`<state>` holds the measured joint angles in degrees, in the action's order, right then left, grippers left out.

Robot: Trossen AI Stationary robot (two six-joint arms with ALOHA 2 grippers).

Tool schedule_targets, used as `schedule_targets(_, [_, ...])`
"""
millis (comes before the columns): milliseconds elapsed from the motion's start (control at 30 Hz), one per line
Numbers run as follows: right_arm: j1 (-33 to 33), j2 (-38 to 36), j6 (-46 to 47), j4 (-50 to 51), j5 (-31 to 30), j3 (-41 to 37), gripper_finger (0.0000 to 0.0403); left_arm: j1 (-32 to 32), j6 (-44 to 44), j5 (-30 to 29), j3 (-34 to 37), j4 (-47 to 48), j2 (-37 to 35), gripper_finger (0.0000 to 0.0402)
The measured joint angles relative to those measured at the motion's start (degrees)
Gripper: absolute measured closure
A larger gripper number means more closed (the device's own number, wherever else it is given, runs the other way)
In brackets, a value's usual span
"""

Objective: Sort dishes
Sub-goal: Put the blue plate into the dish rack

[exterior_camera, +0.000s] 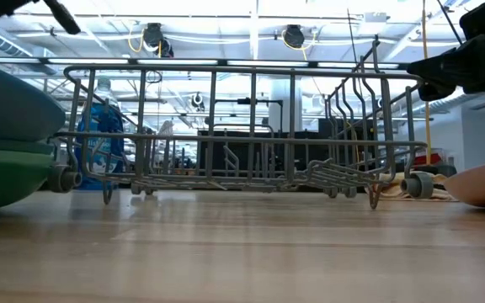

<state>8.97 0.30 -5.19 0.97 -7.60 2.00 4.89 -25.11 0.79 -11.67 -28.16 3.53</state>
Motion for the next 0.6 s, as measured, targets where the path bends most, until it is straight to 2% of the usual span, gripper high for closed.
schedule_targets(167, [0.0,0.0,0.0,0.0,0.0,0.0,0.0394,0.0,5.8,3.6,-13.6,33.0,3.1,0.0351])
schedule_targets(267, [0.0,0.0,0.0,0.0,0.0,0.0,0.0394,0.0,9.6,6.8,-20.5,47.4,5.4,0.0315])
schedule_targets(433, [0.0,0.0,0.0,0.0,0.0,0.0,0.0394,0.0,13.9,13.0,-27.1,60.8,8.5,0.0286])
schedule_targets(600, [0.0,0.0,-3.3,-2.3,-0.2,-0.1,0.0394,0.0,13.2,17.5,-28.2,68.0,10.6,0.0283])
